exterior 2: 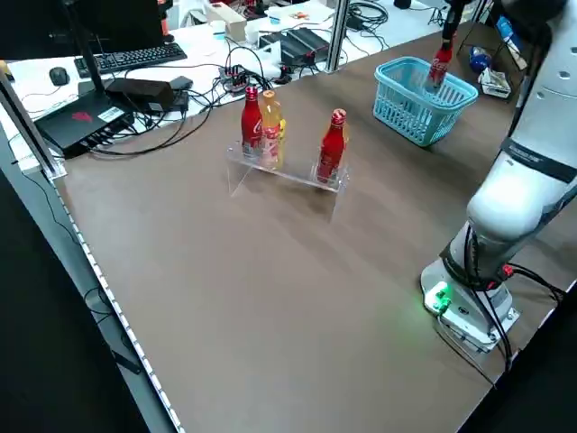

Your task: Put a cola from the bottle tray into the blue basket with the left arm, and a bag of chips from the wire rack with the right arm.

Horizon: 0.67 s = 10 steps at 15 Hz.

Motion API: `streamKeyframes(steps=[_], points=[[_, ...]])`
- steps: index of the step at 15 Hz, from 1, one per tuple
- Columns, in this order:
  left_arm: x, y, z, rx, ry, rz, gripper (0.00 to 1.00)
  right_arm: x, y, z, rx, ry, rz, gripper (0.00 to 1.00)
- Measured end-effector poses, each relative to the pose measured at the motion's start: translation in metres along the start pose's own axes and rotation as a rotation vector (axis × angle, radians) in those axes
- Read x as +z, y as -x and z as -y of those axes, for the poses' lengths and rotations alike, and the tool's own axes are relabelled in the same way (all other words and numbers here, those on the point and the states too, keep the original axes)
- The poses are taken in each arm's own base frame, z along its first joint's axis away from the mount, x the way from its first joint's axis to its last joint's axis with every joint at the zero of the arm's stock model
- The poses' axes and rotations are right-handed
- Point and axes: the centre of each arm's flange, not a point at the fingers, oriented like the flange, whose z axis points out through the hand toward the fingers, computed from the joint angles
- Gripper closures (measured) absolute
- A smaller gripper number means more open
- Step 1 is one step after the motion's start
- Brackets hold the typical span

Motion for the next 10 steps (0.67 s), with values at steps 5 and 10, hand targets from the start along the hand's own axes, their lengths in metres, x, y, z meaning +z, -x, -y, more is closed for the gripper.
streamKeyframes(steps=[5,10], points=[[0.065,0.024,-0.034,-0.016,-0.104,-0.058,0.66,-0.043,0.022,-0.076,0.029,-0.004,-0.039,0.37],[0.117,0.021,-0.047,-0.019,-0.098,-0.044,0.66,-0.039,0.044,-0.097,0.024,-0.009,-0.015,0.12]])
